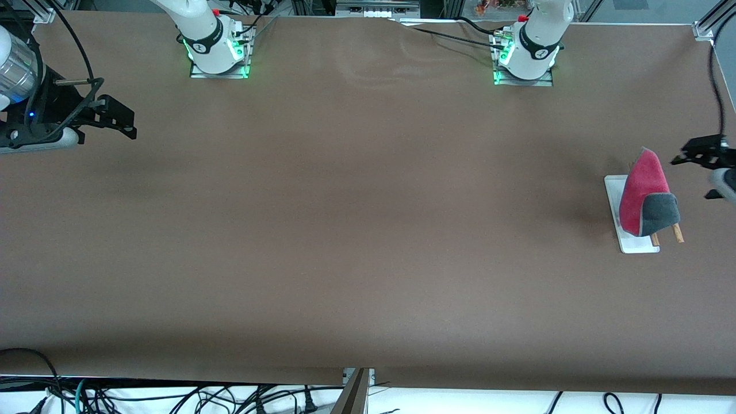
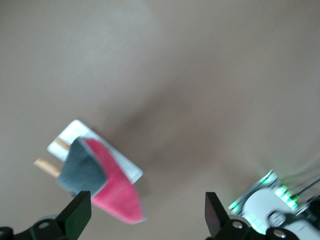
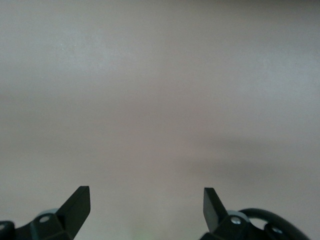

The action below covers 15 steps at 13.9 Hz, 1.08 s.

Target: Pass towel and hang on rack

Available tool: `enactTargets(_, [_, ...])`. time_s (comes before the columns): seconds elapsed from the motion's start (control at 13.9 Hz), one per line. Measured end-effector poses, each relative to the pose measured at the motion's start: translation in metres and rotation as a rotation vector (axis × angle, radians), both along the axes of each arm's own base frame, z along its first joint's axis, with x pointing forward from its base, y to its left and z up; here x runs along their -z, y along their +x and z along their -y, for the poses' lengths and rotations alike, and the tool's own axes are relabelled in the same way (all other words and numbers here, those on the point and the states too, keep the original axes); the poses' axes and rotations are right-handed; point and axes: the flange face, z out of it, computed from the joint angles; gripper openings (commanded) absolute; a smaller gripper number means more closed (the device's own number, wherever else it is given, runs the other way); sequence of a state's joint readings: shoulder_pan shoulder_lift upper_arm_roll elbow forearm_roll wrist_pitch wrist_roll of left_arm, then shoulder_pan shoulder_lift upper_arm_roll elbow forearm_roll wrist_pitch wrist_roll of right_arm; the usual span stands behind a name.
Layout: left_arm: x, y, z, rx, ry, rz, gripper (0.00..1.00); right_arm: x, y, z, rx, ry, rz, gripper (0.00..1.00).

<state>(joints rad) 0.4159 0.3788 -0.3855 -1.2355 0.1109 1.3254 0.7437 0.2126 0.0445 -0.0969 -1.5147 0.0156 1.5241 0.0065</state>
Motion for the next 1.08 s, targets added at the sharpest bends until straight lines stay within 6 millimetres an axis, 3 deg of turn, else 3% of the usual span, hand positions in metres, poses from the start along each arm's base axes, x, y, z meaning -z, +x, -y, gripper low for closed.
enactTargets(0.22, [-0.018,-0.006,0.069,-0.144,0.038,-0.009,1.00,0.000,0.000,0.000,0.000,0.000,0.000,1.00])
enactTargets(0.5, [-0.032,-0.021,0.119,-0.258,0.111,0.008,1.00,0.000,0.000,0.000,-0.001,0.000,-0.001,1.00])
enactTargets(0.72, [-0.042,-0.029,0.134,-0.325,0.180,0.115,1.00,0.000,0.000,0.000,-0.001,0.000,-0.002,1.00])
enactTargets(1.08, [-0.040,-0.061,0.126,-0.594,0.139,0.217,1.00,0.001,-0.001,0.000,-0.001,-0.001,-0.008,1.00])
